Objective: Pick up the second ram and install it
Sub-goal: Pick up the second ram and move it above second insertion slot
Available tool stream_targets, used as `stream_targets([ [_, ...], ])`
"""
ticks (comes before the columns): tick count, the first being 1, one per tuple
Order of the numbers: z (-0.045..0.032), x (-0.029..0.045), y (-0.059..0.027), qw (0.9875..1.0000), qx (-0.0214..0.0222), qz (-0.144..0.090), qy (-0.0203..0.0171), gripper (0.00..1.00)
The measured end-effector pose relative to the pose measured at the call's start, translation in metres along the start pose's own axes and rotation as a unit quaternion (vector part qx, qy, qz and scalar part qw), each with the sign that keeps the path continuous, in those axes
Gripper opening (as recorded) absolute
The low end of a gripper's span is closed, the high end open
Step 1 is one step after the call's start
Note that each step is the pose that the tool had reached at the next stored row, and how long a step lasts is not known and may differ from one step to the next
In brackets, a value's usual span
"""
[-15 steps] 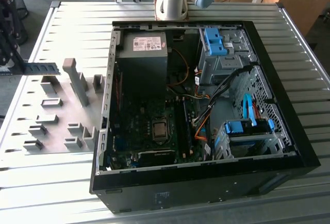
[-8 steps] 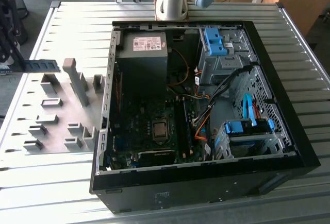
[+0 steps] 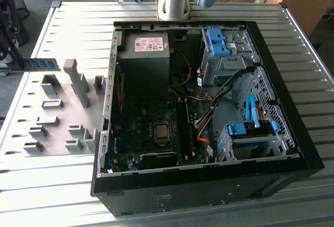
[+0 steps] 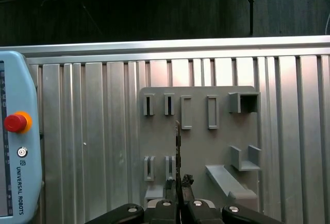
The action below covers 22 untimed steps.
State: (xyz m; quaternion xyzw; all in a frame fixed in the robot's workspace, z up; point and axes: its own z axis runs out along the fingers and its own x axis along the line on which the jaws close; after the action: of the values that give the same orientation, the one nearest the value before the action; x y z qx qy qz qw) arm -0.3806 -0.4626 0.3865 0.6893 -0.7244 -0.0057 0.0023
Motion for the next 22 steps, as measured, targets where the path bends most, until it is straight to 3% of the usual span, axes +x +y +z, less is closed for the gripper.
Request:
stream_targets([
  [22, -0.0001, -0.0007, -0.0148, 1.0000, 0.0000, 0.000, 0.0001, 0.14],
])
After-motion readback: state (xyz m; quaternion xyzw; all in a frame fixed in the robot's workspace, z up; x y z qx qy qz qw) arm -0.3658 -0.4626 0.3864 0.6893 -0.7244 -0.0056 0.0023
